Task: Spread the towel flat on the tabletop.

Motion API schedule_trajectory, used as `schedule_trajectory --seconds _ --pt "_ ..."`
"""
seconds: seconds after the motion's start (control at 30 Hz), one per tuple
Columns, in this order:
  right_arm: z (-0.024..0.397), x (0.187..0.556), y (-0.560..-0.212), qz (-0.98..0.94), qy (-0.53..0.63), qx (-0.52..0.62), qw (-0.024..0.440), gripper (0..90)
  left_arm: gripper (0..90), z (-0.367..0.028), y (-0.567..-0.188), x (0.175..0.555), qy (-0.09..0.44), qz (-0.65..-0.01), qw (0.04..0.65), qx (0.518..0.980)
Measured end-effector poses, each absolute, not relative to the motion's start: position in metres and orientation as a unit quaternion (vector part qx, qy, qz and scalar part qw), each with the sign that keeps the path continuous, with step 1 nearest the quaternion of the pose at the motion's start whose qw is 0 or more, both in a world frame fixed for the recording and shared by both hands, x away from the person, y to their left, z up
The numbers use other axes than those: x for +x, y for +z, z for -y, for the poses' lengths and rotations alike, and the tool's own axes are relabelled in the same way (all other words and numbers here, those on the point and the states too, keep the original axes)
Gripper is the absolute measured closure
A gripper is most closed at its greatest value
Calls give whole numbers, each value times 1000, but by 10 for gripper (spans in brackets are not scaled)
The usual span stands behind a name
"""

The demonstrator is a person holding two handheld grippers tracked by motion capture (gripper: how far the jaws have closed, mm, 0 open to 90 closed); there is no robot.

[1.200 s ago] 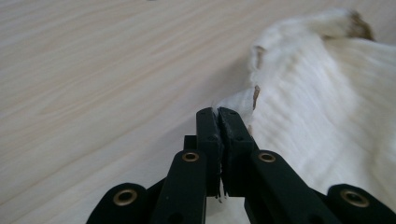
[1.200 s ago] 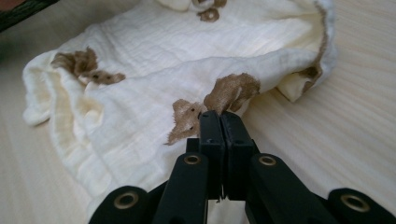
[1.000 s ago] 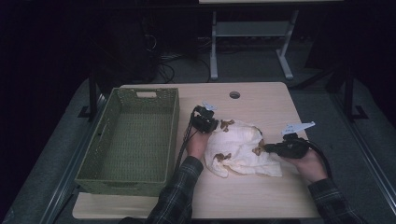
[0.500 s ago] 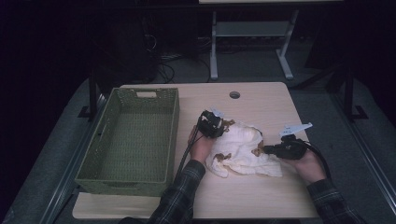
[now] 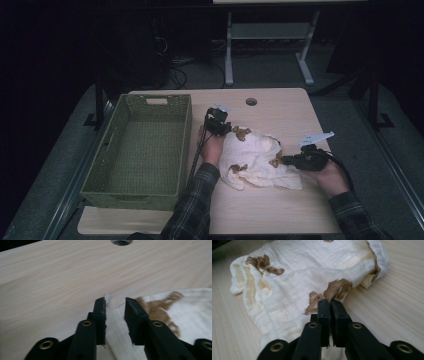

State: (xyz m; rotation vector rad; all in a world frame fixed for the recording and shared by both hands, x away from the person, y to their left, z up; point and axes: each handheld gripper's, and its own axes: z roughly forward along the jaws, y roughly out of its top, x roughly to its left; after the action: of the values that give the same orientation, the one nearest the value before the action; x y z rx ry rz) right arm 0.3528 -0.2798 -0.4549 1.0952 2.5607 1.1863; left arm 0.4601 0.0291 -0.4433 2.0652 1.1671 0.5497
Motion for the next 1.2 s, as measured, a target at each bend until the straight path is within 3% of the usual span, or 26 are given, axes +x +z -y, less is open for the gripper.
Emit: schedule_trajectory --seconds 0.13,0.4,0.77,0.9,1.0,1.2 --pt "283 351 -451 -840 400 362 60 781 670 -24 -439 441 187 -426 362 808" --pt "292 350 -446 -826 412 379 71 771 655 -16 -434 392 133 -361 390 837" --pt "276 363 -445 -828 409 377 70 714 558 -25 -448 337 72 -299 375 874" --pt "271 368 -445 -827 406 381 75 764 517 -27 -453 329 72 -286 361 885" --pt "270 371 -445 -824 406 387 80 871 516 -27 -460 329 69 -287 353 888" --pt "259 372 -437 -824 418 375 79 881 522 -27 -463 329 72 -282 343 893"
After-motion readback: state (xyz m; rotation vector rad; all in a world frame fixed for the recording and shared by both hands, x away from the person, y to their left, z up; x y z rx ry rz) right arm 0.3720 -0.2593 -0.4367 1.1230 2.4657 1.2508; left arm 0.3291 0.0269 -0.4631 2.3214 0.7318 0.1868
